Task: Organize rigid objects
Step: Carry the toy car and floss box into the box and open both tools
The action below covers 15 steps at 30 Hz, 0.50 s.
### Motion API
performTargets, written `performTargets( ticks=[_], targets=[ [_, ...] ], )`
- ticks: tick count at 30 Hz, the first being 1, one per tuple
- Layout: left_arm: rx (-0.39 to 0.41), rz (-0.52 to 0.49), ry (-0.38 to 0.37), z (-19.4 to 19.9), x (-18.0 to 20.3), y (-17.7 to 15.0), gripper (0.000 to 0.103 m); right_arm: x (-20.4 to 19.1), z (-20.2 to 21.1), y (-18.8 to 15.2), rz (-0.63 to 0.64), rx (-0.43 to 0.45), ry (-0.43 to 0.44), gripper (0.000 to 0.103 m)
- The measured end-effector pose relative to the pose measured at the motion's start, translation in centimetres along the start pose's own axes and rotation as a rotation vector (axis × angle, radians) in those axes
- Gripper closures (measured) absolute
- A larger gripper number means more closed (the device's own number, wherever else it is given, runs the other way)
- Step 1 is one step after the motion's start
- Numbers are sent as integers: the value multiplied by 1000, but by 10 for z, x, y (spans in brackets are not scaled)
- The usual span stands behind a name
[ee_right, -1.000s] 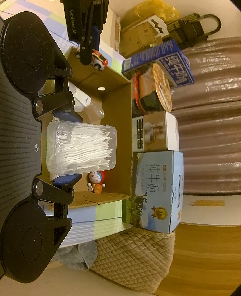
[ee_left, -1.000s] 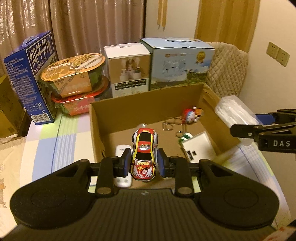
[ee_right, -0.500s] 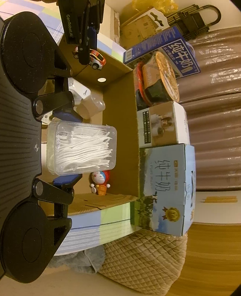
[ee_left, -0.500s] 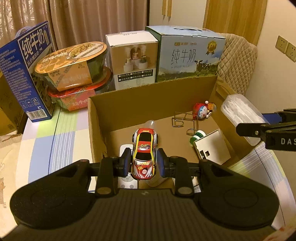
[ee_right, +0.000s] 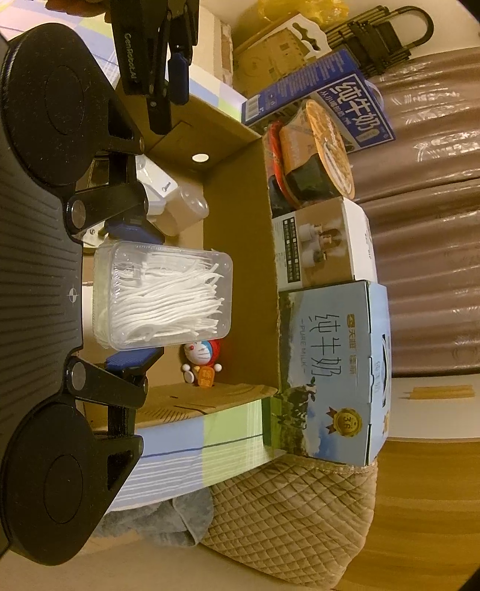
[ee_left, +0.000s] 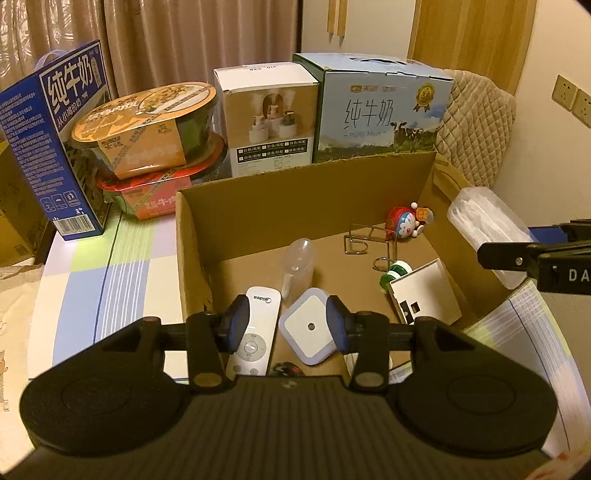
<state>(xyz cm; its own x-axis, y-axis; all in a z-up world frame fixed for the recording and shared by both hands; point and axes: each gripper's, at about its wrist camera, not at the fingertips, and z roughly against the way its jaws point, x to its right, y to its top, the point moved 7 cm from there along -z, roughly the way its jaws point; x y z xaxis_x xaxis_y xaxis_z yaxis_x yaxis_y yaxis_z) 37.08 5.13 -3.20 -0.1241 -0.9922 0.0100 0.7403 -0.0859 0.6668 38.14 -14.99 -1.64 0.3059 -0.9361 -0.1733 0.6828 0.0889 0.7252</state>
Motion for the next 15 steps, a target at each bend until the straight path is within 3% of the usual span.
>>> performTargets(
  ticks=[15],
  targets=[
    [-9, -28, -16, 1, 12, -2, 57, 1, -1, -1, -8, -5, 2, 49]
  ],
)
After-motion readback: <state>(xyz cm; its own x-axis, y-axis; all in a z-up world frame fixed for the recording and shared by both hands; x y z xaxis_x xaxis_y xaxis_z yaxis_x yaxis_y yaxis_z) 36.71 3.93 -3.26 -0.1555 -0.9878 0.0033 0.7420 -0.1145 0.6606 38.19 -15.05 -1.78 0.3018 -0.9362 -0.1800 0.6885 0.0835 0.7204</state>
